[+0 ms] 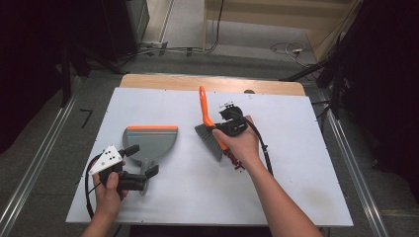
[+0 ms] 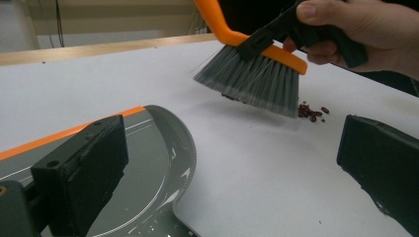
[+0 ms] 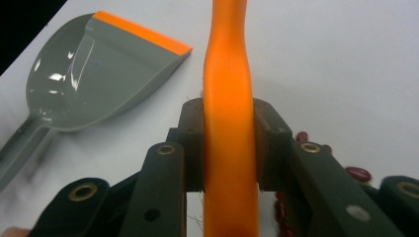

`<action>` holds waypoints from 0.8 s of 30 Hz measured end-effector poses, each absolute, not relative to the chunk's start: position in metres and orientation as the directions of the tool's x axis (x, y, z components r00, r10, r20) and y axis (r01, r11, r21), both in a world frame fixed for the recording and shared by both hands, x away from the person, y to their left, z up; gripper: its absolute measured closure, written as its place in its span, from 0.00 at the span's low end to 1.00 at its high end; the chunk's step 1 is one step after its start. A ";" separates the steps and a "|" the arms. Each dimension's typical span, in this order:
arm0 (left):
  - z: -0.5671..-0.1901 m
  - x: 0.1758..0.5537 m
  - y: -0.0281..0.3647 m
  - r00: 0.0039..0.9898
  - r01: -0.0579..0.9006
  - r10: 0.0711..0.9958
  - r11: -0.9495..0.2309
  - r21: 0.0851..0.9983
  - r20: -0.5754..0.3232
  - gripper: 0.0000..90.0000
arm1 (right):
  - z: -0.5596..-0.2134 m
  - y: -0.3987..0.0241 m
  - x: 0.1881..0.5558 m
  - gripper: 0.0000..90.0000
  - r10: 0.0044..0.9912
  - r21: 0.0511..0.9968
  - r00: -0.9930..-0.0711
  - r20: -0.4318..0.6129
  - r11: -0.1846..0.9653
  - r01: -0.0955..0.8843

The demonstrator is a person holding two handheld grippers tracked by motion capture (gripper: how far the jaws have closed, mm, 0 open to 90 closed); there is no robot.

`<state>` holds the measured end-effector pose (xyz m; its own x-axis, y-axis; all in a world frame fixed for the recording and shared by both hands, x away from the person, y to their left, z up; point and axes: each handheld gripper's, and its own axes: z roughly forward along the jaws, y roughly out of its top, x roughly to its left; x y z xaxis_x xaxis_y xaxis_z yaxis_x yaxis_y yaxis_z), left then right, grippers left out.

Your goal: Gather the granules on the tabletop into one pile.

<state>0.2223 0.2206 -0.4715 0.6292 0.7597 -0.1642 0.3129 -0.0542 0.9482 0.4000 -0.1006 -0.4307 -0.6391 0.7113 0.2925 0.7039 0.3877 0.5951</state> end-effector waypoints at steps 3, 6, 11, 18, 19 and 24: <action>-0.472 0.222 0.221 0.630 0.315 0.759 -0.053 0.948 -0.167 0.00 | -0.441 -0.095 0.405 0.77 0.731 0.590 -0.618 0.289 0.372 0.717; -0.472 0.222 0.221 0.629 0.316 0.759 -0.053 0.947 -0.167 0.00 | -0.450 -0.096 0.411 0.76 0.769 0.580 -0.579 0.271 0.350 0.736; -0.472 0.222 0.222 0.629 0.316 0.759 -0.053 0.947 -0.167 0.00 | -0.453 -0.109 0.417 0.76 0.799 0.568 -0.535 0.274 0.315 0.761; -0.471 0.221 0.220 0.632 0.314 0.758 -0.057 0.948 -0.163 0.00 | -0.457 -0.133 0.418 0.75 0.824 0.561 -0.483 0.296 0.260 0.786; -0.472 0.221 0.219 0.631 0.316 0.758 -0.056 0.947 -0.165 0.00 | -0.458 -0.140 0.417 0.75 0.831 0.558 -0.466 0.306 0.240 0.795; -0.472 0.222 0.219 0.631 0.315 0.758 -0.056 0.947 -0.165 0.00 | -0.458 -0.156 0.417 0.75 0.844 0.557 -0.440 0.308 0.215 0.802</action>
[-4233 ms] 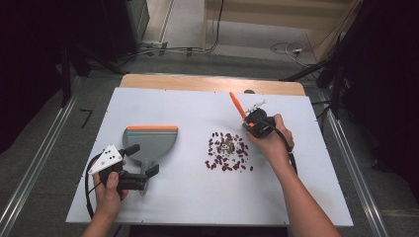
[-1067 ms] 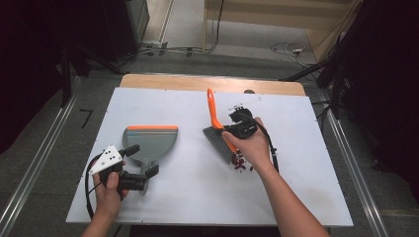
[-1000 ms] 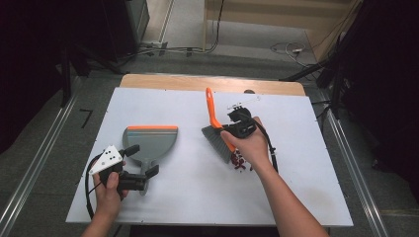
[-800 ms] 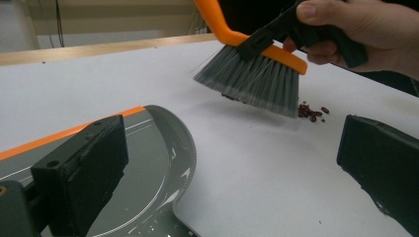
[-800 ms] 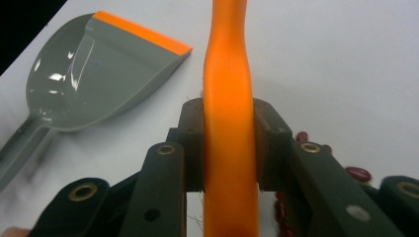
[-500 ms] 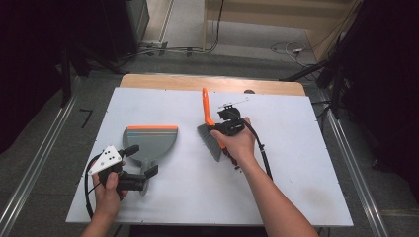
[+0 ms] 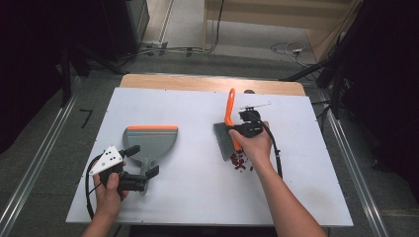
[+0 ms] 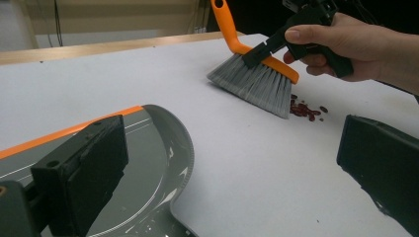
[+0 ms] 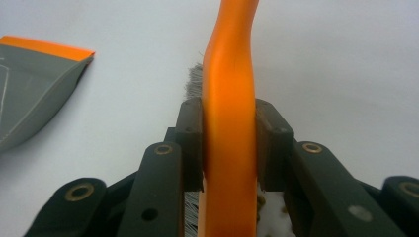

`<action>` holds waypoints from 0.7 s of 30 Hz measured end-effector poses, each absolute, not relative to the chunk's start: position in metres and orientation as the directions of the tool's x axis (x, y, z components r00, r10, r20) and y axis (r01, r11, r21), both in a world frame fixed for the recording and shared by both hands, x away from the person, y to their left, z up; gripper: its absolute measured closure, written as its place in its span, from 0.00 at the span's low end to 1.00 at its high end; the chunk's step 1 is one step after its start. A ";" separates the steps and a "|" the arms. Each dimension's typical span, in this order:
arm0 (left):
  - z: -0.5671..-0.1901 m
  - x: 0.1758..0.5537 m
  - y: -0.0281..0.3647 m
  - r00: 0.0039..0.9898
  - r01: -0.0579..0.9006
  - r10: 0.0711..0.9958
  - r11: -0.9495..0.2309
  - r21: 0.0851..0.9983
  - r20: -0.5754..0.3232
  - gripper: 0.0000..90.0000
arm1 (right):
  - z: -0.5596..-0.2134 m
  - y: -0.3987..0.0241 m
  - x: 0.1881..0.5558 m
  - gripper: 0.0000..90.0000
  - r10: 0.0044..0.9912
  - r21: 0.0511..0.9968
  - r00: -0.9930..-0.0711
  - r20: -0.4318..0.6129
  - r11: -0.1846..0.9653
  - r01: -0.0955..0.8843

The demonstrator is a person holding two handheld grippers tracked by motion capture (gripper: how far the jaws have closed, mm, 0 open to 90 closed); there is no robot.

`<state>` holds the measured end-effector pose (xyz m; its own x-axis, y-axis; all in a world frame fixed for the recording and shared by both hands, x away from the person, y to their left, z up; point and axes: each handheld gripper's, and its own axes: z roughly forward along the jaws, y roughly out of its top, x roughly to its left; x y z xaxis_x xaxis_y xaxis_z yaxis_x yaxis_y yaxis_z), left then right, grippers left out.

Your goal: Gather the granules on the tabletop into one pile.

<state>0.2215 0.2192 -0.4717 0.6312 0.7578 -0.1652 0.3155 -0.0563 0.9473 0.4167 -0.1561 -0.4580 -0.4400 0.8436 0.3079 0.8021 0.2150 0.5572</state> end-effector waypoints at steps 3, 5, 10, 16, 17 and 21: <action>-0.472 0.222 0.219 0.631 0.318 0.758 -0.057 0.946 -0.166 0.00 | -0.458 -0.161 0.416 0.75 0.848 0.558 -0.434 0.306 0.210 0.803; -0.472 0.222 0.220 0.630 0.318 0.758 -0.058 0.946 -0.166 0.00 | -0.457 -0.164 0.416 0.75 0.852 0.556 -0.425 0.306 0.202 0.807; -0.472 0.222 0.219 0.631 0.316 0.758 -0.056 0.947 -0.166 0.00 | -0.457 -0.170 0.416 0.75 0.860 0.555 -0.409 0.304 0.189 0.810; -0.472 0.222 0.219 0.630 0.316 0.758 -0.056 0.947 -0.166 0.00 | -0.449 -0.172 0.414 0.76 0.824 0.569 -0.426 0.374 0.159 0.807; -0.472 0.222 0.220 0.630 0.318 0.759 -0.056 0.946 -0.166 0.00 | -0.449 -0.172 0.414 0.76 0.824 0.569 -0.426 0.374 0.159 0.807; -0.472 0.222 0.219 0.631 0.318 0.757 -0.056 0.946 -0.168 0.00 | -0.427 -0.168 0.414 0.76 0.814 0.608 -0.464 0.349 0.180 0.774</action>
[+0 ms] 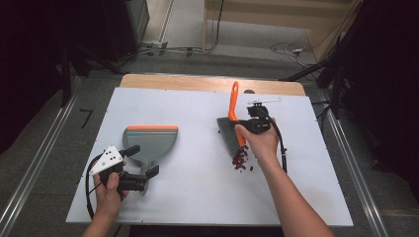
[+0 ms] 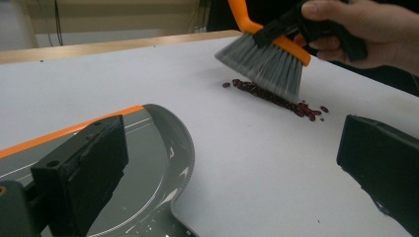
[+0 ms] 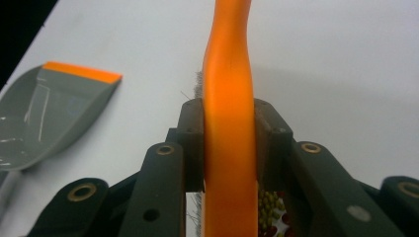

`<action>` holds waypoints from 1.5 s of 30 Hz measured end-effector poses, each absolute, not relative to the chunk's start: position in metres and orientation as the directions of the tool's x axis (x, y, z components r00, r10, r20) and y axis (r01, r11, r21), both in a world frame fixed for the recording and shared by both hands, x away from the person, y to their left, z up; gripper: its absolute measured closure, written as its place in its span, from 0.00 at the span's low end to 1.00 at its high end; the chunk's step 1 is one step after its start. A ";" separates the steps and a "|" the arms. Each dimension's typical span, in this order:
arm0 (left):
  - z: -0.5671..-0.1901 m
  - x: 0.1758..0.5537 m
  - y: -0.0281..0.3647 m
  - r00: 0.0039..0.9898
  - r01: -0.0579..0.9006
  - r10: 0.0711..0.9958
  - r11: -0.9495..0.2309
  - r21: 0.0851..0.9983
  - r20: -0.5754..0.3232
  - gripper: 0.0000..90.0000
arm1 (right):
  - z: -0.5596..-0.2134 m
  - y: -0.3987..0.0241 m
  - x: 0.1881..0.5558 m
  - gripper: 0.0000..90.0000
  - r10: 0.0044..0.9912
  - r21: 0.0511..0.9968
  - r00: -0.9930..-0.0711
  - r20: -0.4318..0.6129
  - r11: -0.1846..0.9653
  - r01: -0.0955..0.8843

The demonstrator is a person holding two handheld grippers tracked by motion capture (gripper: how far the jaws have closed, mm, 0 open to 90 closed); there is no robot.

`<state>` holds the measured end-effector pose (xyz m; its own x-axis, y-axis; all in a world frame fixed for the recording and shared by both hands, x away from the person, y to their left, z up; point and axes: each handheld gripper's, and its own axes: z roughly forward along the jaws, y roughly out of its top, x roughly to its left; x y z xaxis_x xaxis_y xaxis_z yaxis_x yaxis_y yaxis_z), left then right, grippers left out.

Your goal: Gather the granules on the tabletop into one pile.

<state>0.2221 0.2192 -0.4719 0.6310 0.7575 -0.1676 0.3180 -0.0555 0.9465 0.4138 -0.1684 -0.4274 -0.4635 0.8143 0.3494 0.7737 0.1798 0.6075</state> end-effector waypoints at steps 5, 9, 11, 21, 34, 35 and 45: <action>-0.472 0.222 0.220 0.629 0.317 0.760 -0.056 0.947 -0.165 0.00 | -0.397 -0.166 0.426 0.76 0.819 0.673 -0.544 0.185 0.298 0.677; -0.472 0.222 0.221 0.628 0.317 0.760 -0.050 0.947 -0.170 0.00 | -0.390 -0.159 0.441 0.76 0.732 0.687 -0.676 -0.081 0.533 0.495; -0.472 0.222 0.222 0.626 0.319 0.761 -0.049 0.946 -0.171 0.00 | -0.397 -0.149 0.448 0.76 0.604 0.629 -0.743 -0.286 0.704 0.330; -0.473 0.222 0.223 0.622 0.320 0.763 -0.047 0.946 -0.173 0.00 | -0.438 -0.114 0.449 0.76 0.382 0.453 -0.824 -0.419 0.874 0.175; -0.473 0.222 0.222 0.621 0.322 0.766 -0.052 0.945 -0.169 0.00 | -0.442 -0.121 0.421 0.77 0.310 0.476 -0.893 -0.325 0.870 0.129; -0.473 0.222 0.222 0.622 0.322 0.764 -0.054 0.945 -0.168 0.00 | -0.442 -0.122 0.418 0.77 0.302 0.473 -0.897 -0.324 0.872 0.124; -0.474 0.222 0.220 0.625 0.323 0.762 -0.057 0.945 -0.168 0.00 | -0.444 -0.127 0.395 0.76 0.268 0.463 -0.912 -0.312 0.881 0.101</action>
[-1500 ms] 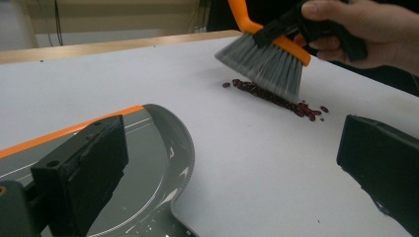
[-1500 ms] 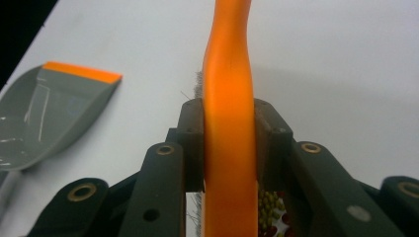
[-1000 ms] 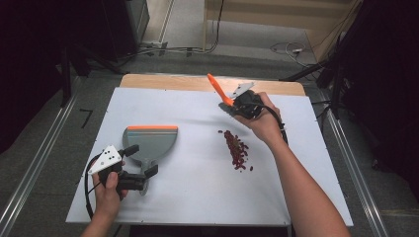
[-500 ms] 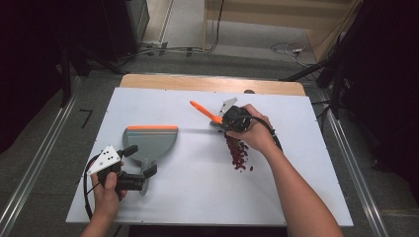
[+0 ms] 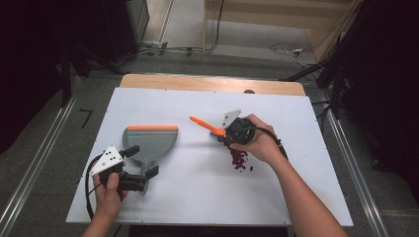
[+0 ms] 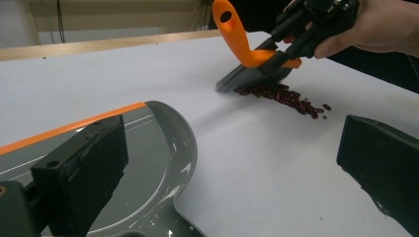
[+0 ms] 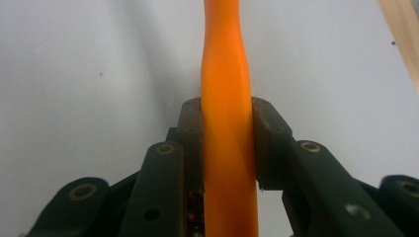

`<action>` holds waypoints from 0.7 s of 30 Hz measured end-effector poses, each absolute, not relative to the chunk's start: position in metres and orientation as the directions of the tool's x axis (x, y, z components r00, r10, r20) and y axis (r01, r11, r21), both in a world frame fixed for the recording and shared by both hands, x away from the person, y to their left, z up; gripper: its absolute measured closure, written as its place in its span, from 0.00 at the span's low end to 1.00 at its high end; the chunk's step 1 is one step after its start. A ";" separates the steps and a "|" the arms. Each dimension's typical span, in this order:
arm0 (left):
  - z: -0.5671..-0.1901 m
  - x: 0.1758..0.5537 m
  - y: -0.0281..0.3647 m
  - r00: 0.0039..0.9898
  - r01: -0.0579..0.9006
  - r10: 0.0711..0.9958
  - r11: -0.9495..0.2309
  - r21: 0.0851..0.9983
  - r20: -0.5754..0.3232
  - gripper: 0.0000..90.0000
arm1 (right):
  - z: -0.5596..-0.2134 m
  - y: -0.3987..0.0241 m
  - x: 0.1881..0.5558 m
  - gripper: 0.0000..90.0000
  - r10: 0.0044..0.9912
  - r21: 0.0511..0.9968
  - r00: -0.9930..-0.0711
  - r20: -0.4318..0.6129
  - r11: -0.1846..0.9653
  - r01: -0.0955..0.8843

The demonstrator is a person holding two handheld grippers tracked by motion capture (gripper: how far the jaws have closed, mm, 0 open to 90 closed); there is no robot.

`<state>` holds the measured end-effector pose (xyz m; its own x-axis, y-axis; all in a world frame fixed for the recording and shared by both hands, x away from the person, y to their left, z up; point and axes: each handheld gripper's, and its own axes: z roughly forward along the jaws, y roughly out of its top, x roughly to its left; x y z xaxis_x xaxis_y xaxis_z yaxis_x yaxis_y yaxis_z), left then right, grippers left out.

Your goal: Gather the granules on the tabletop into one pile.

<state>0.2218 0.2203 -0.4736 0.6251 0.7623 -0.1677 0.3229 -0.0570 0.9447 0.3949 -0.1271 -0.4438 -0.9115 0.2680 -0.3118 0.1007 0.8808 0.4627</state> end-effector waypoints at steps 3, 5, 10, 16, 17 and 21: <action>-0.474 0.222 0.220 0.625 0.324 0.763 -0.059 0.944 -0.167 0.00 | -0.444 -0.128 0.389 0.76 0.257 0.459 -0.915 -0.310 0.883 0.092; -0.474 0.222 0.220 0.625 0.323 0.762 -0.057 0.945 -0.167 0.00 | -0.444 -0.129 0.386 0.76 0.250 0.458 -0.918 -0.307 0.885 0.088; -0.473 0.221 0.220 0.626 0.322 0.762 -0.060 0.945 -0.165 0.00 | -0.443 -0.131 0.378 0.76 0.238 0.451 -0.924 -0.300 0.889 0.082; -0.473 0.221 0.219 0.627 0.320 0.762 -0.062 0.945 -0.162 0.00 | -0.442 -0.133 0.371 0.76 0.221 0.446 -0.931 -0.292 0.892 0.072; -0.473 0.221 0.219 0.627 0.320 0.762 -0.062 0.945 -0.162 0.00 | -0.442 -0.133 0.370 0.76 0.219 0.445 -0.932 -0.290 0.893 0.071; -0.473 0.221 0.219 0.627 0.321 0.762 -0.062 0.945 -0.163 0.00 | -0.441 -0.134 0.367 0.76 0.208 0.436 -0.936 -0.282 0.897 0.068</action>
